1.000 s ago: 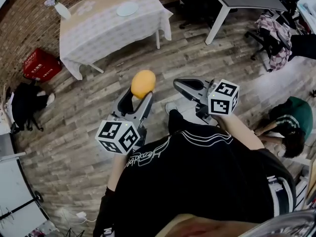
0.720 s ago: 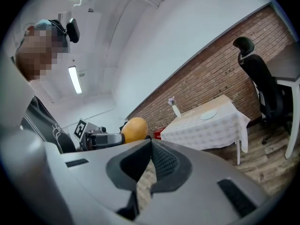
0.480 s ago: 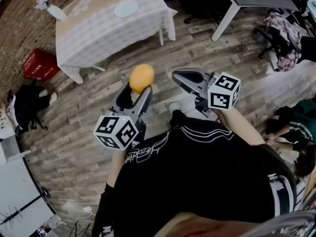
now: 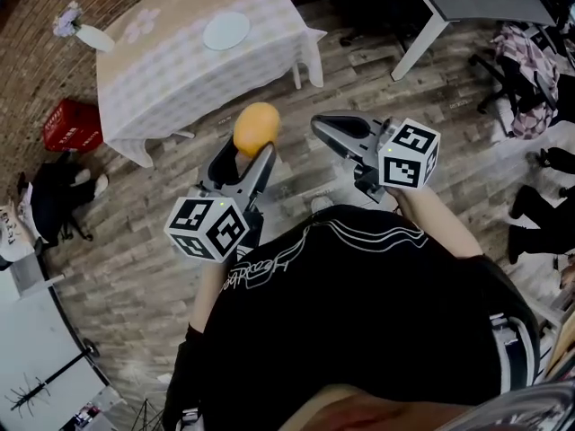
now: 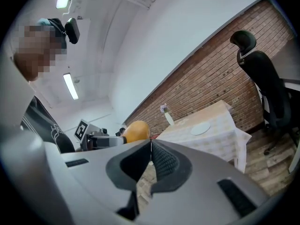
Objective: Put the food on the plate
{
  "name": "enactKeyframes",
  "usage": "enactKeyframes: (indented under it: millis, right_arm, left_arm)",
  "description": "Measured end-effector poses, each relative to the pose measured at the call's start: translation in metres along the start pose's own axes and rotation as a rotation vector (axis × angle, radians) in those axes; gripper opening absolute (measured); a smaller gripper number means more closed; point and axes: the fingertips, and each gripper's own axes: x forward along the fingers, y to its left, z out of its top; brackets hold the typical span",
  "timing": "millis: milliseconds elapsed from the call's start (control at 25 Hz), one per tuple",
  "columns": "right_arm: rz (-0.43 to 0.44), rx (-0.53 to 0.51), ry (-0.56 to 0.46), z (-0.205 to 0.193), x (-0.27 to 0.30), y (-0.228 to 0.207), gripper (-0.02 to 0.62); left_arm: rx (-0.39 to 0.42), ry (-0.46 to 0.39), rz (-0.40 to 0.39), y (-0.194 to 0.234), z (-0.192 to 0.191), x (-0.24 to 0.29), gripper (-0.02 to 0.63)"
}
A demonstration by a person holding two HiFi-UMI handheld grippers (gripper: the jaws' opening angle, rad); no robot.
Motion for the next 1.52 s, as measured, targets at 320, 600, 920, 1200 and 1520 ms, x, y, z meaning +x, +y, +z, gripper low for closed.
enactKeyframes:
  millis: [320, 600, 920, 1200, 1520]
  right_arm:
    - [0.026, -0.051, -0.032, 0.037, 0.003, -0.023, -0.003]
    - [0.035, -0.087, -0.056, 0.058, 0.015, -0.017, -0.003]
    - [0.009, -0.074, -0.038, 0.06, 0.036, -0.036, -0.003]
    - [-0.024, -0.035, -0.042, 0.079, 0.073, -0.075, -0.003]
    - [-0.079, 0.002, -0.058, 0.105, 0.117, -0.123, -0.003]
  left_arm:
    - [0.043, -0.044, 0.003, -0.004, 0.031, 0.026, 0.281]
    - [0.067, -0.084, 0.009, 0.006, 0.05, 0.019, 0.281]
    - [0.043, -0.085, 0.0, 0.035, 0.06, 0.033, 0.281]
    - [0.036, -0.046, -0.025, 0.078, 0.085, 0.068, 0.281]
    - [0.04, 0.007, -0.061, 0.133, 0.116, 0.113, 0.281]
